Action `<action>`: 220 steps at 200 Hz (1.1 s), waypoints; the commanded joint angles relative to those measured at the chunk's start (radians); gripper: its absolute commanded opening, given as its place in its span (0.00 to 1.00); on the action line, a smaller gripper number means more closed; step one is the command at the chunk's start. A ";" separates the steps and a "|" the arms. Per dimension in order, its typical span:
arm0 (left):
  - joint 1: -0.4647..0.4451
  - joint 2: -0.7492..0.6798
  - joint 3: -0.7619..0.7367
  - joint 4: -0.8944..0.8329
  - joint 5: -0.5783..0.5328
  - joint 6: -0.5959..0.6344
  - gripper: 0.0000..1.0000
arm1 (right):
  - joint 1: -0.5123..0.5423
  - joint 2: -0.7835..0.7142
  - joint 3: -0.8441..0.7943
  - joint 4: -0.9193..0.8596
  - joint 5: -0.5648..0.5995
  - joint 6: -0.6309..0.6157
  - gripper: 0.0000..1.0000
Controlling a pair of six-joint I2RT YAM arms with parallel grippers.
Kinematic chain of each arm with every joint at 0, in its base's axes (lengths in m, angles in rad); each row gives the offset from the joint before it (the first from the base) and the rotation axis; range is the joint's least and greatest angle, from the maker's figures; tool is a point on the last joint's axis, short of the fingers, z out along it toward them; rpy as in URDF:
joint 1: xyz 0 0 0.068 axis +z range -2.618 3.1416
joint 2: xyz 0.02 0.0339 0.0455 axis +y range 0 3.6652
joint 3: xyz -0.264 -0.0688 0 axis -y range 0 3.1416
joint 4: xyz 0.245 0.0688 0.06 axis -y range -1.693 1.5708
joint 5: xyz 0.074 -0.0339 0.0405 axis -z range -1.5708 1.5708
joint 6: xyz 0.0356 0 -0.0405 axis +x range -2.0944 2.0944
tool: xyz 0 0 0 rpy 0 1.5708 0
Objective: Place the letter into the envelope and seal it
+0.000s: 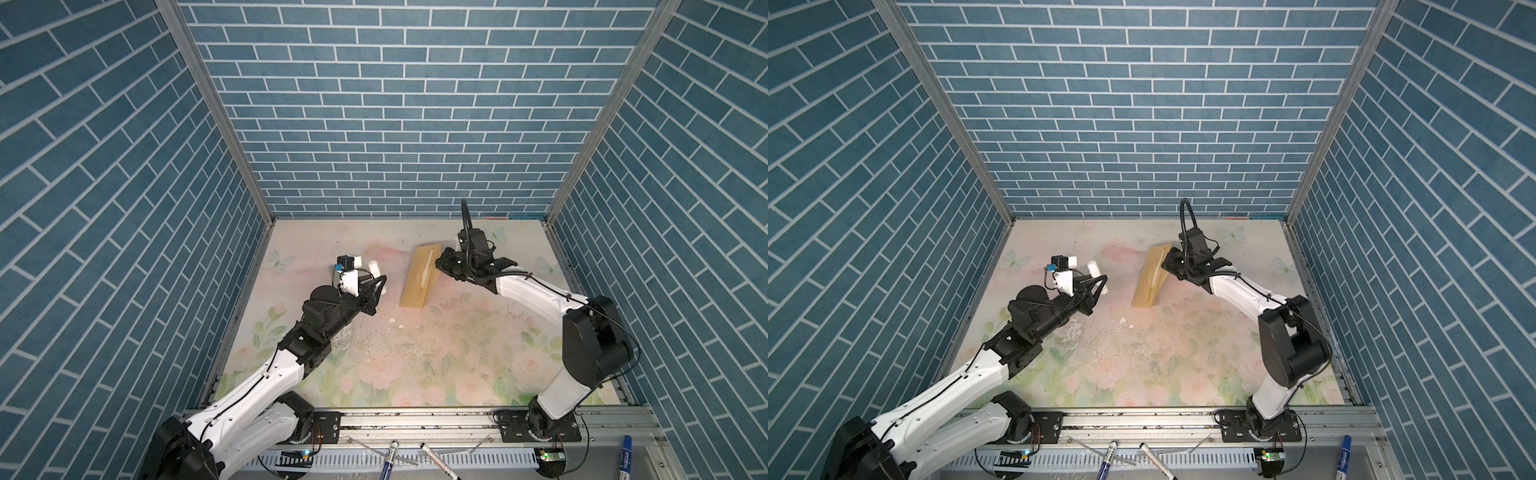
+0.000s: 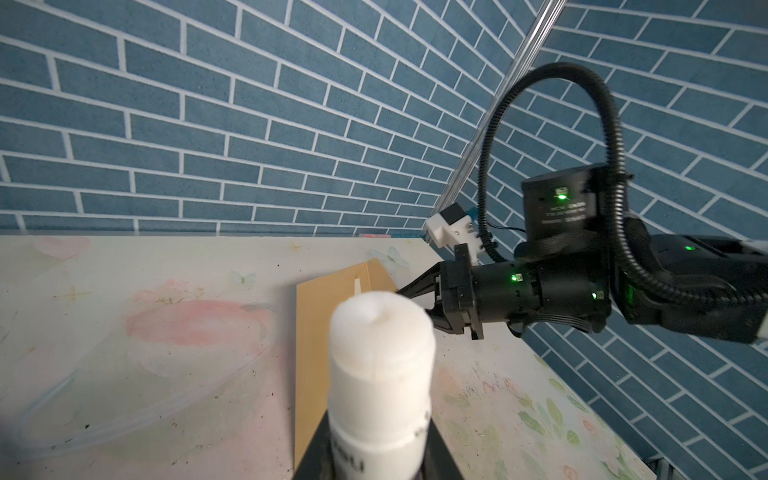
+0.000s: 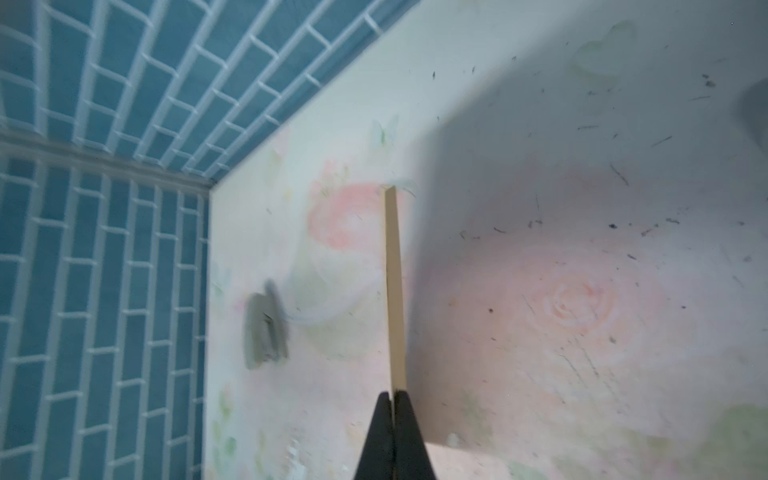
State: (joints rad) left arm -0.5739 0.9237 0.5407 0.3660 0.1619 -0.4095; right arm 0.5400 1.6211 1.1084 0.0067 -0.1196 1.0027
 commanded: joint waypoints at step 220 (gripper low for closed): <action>-0.001 0.081 0.011 0.117 0.060 -0.100 0.00 | 0.384 -0.151 -0.483 0.286 0.701 0.723 0.64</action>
State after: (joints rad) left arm -0.5739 0.9958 0.5411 0.4248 0.2073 -0.4713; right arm 0.9161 1.5482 0.6666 0.3202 0.5842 1.8519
